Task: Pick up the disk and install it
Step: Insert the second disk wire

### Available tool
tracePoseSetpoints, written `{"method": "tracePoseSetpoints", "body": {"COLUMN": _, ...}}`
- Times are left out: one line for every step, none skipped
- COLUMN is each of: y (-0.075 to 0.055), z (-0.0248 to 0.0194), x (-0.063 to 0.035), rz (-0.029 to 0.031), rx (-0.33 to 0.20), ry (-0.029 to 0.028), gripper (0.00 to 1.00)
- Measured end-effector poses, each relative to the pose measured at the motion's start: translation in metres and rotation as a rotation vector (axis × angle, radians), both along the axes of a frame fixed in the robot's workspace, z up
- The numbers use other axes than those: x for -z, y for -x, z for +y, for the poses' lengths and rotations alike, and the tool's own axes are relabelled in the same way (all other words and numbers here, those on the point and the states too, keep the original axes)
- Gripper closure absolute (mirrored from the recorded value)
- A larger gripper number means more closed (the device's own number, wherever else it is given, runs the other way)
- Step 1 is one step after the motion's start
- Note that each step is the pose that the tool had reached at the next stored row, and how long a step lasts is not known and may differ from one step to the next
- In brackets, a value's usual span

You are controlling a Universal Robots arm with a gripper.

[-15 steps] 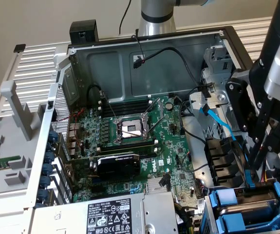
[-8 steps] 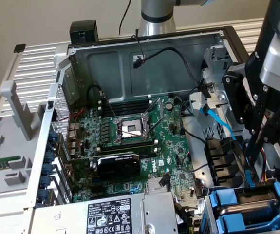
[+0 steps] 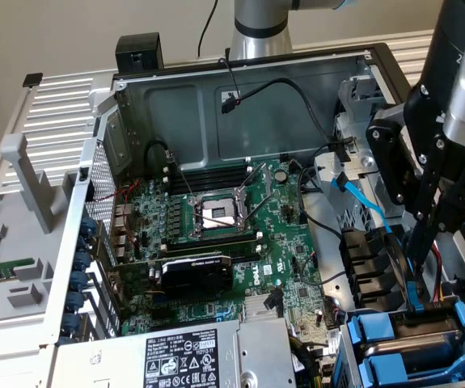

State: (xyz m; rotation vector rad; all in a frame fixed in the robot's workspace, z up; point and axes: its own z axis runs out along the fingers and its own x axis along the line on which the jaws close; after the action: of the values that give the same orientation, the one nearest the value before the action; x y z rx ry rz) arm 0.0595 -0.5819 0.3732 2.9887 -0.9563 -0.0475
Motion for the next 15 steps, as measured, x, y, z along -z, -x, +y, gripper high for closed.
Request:
{"method": "tracePoseSetpoints", "body": {"y": 0.0000, "z": 0.0000, "x": 0.0000, "rz": 0.0000, "rx": -0.019, "ry": 0.0000, "gripper": 0.85}}
{"method": "tracePoseSetpoints", "body": {"y": 0.0000, "z": 0.0000, "x": 0.0000, "rz": 0.0000, "rx": -0.036, "ry": 0.0000, "gripper": 0.85}}
{"method": "tracePoseSetpoints", "body": {"y": 0.0000, "z": 0.0000, "x": 0.0000, "rz": 0.0000, "rx": -0.055, "ry": 0.0000, "gripper": 0.85}}
{"method": "tracePoseSetpoints", "body": {"y": 0.0000, "z": 0.0000, "x": 0.0000, "rz": 0.0000, "rx": -0.074, "ry": 0.0000, "gripper": 0.85}}
{"method": "tracePoseSetpoints", "body": {"y": 0.0000, "z": 0.0000, "x": 0.0000, "rz": 0.0000, "rx": -0.092, "ry": -0.0001, "gripper": 0.85}}
{"method": "tracePoseSetpoints", "body": {"y": 0.0000, "z": 0.0000, "x": 0.0000, "rz": 0.0000, "rx": -0.111, "ry": -0.0001, "gripper": 0.85}}
{"method": "tracePoseSetpoints", "body": {"y": 0.0000, "z": 0.0000, "x": 0.0000, "rz": 0.0001, "rx": -0.127, "ry": 0.0000, "gripper": 0.85}}
{"method": "tracePoseSetpoints", "body": {"y": 0.0000, "z": 0.0000, "x": 0.0001, "rz": 0.0000, "rx": -0.146, "ry": -0.0001, "gripper": 0.85}}
{"method": "tracePoseSetpoints", "body": {"y": 0.0000, "z": 0.0001, "x": 0.0000, "rz": 0.0001, "rx": -0.163, "ry": 0.0000, "gripper": 0.85}}
{"method": "tracePoseSetpoints", "body": {"y": 0.0000, "z": 0.0002, "x": 0.0000, "rz": 0.0000, "rx": -0.181, "ry": -0.0001, "gripper": 0.85}}
{"method": "tracePoseSetpoints", "body": {"y": -0.0001, "z": 0.0003, "x": 0.0000, "rz": 0.0001, "rx": -0.194, "ry": 0.0000, "gripper": 0.85}}
{"method": "tracePoseSetpoints", "body": {"y": -0.0001, "z": 0.0004, "x": 0.0000, "rz": 0.0000, "rx": -0.208, "ry": 0.0000, "gripper": 0.85}}
{"method": "tracePoseSetpoints", "body": {"y": -0.0001, "z": 0.0007, "x": 0.0000, "rz": 0.0000, "rx": -0.218, "ry": 0.0000, "gripper": 0.85}}
{"method": "tracePoseSetpoints", "body": {"y": 0.0000, "z": 0.0012, "x": 0.0000, "rz": 0.0001, "rx": -0.225, "ry": 0.0001, "gripper": 0.85}}
{"method": "tracePoseSetpoints", "body": {"y": 0.0000, "z": 0.0017, "x": 0.0000, "rz": 0.0000, "rx": -0.227, "ry": 0.0000, "gripper": 0.85}}
